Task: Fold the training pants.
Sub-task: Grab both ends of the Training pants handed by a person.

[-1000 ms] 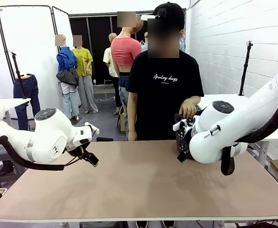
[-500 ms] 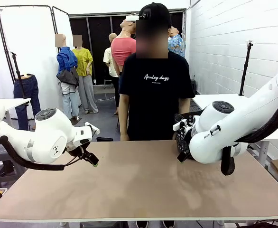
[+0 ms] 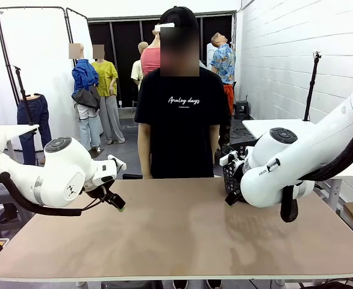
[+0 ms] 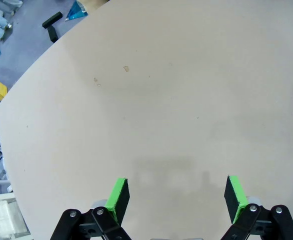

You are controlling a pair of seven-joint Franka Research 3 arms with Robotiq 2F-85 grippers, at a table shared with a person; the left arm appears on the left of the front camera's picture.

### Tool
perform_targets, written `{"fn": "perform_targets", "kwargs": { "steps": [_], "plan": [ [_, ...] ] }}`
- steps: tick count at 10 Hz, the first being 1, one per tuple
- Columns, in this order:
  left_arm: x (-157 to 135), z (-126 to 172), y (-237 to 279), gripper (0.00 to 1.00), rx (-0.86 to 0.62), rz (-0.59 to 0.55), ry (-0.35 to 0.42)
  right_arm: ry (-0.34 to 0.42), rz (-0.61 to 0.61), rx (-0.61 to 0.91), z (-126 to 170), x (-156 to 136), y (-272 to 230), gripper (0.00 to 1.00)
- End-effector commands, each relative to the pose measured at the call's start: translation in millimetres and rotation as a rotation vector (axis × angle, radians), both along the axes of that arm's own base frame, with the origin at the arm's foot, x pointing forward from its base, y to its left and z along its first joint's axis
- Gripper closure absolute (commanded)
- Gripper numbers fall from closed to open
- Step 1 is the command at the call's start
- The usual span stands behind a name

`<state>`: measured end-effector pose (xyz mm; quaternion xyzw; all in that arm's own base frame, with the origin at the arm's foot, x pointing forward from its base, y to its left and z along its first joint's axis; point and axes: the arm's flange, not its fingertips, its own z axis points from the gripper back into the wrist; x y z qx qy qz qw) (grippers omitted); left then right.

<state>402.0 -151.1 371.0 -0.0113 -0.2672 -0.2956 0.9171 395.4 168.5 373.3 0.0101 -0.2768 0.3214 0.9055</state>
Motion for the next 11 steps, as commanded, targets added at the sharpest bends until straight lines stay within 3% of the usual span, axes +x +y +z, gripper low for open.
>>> {"fn": "perform_targets", "kwargs": {
  "steps": [1, 4, 8, 11],
  "plan": [
    [0, 0, 1, 0.0, 0.0, 0.001, 0.0, 0.0, 0.0, 0.001, 0, 0, 0, 0.0],
    [-10, 24, -4, 0.0, -0.012, -0.014, 0.004, 0.016, -0.023, 0.002, 25, -3, -3, 0.0],
    [-44, 100, -9, 0.0, -0.036, -0.014, -0.012, -0.031, -0.039, 0.003, 101, -21, -3, 0.0],
    [-68, 153, -17, 0.0, -0.004, -0.042, -0.09, -0.077, -0.014, -0.007, 145, -36, 0, 0.0]
  ]
}}
